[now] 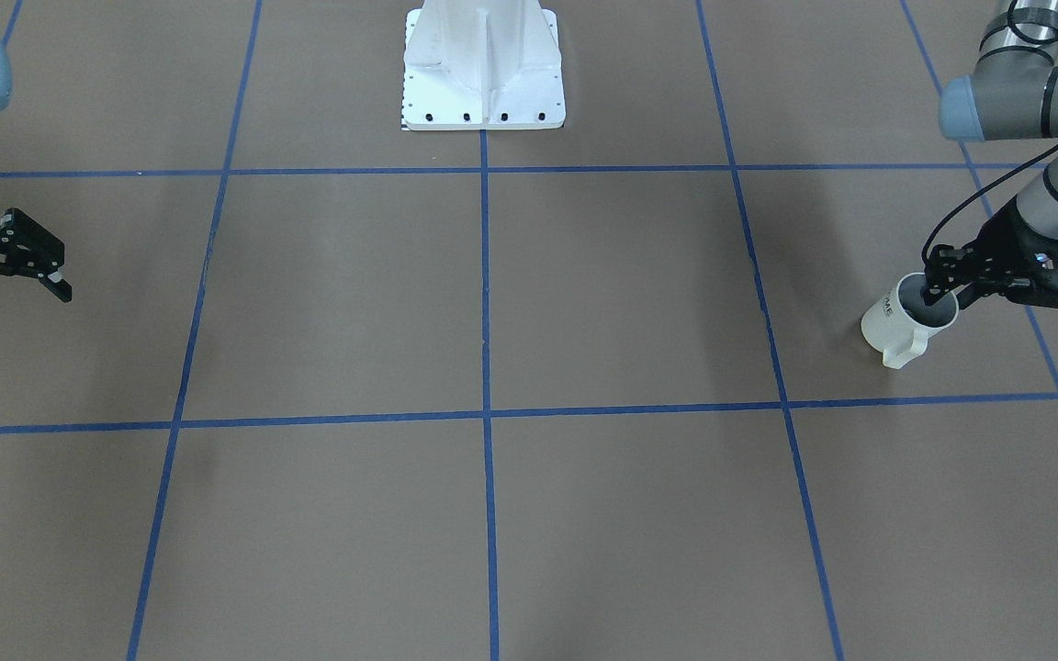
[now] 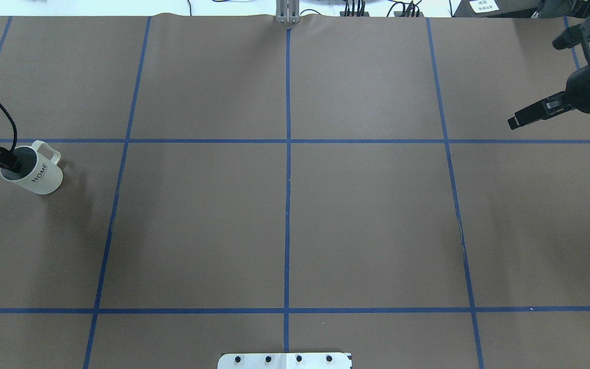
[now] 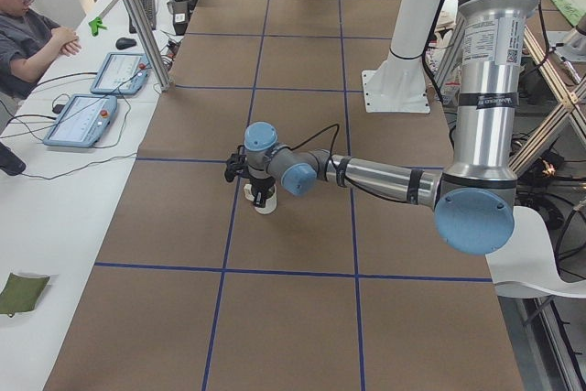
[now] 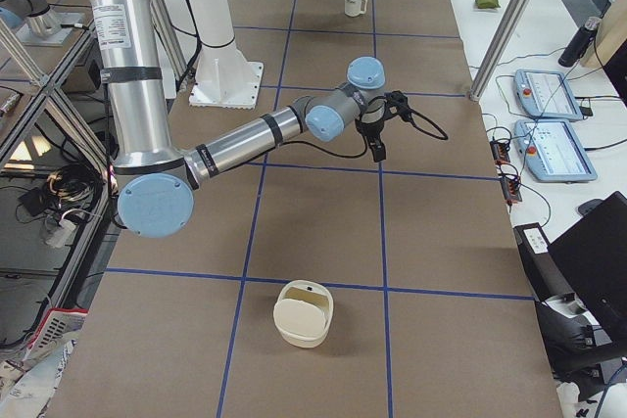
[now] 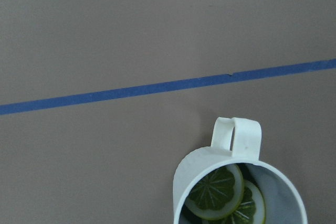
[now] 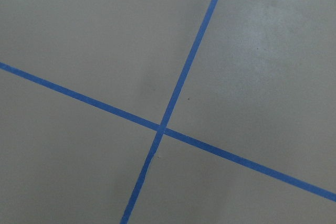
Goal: Left arm hands cup to right arm to dump lemon
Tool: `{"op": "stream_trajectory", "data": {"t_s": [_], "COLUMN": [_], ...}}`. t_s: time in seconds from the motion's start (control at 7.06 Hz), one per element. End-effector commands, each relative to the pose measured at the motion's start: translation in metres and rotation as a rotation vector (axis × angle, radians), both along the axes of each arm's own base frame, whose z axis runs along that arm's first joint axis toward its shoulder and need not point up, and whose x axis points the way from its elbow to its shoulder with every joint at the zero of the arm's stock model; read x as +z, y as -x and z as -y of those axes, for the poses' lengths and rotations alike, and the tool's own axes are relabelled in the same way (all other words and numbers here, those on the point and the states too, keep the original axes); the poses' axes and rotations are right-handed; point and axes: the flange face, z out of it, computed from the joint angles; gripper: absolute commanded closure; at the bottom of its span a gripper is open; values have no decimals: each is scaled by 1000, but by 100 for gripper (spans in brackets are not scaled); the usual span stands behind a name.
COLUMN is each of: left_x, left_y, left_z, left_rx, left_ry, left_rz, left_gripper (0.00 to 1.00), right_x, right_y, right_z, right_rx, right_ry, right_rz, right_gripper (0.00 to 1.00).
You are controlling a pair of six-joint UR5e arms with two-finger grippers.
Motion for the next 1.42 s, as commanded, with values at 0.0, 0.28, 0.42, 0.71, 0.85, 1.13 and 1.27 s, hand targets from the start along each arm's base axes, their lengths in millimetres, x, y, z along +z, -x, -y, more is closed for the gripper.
{"op": "stream_trajectory", "data": {"t_s": [0.0, 0.28, 0.42, 0.71, 0.85, 1.13, 1.27], "left_x": [0, -18, -31, -108, -160, -247, -283], "left_y": [0, 0, 16, 27, 15, 0, -17], "left_z": [0, -2, 1, 48, 74, 102, 107], "left_rx": [1, 17, 16, -73, -181, -318, -353], "left_ry": [-1, -2, 38, 126, 218, 310, 358], "left_rz": [1, -41, -101, -113, -147, -241, -279], "left_gripper": [100, 100, 100, 100, 100, 100, 100], "right_x": [0, -8, -27, -64, -73, -150, -180], "right_y": [0, 2, 6, 36, 56, 118, 153], "right_z": [0, 3, 12, 33, 30, 51, 43], "right_rx": [0, -2, -11, -35, -54, 50, 133], "right_ry": [0, -13, -63, -180, -228, -390, -478], "right_rz": [0, 9, 26, 93, 105, 61, 24], "right_gripper": [0, 0, 0, 0, 0, 0, 0]}}
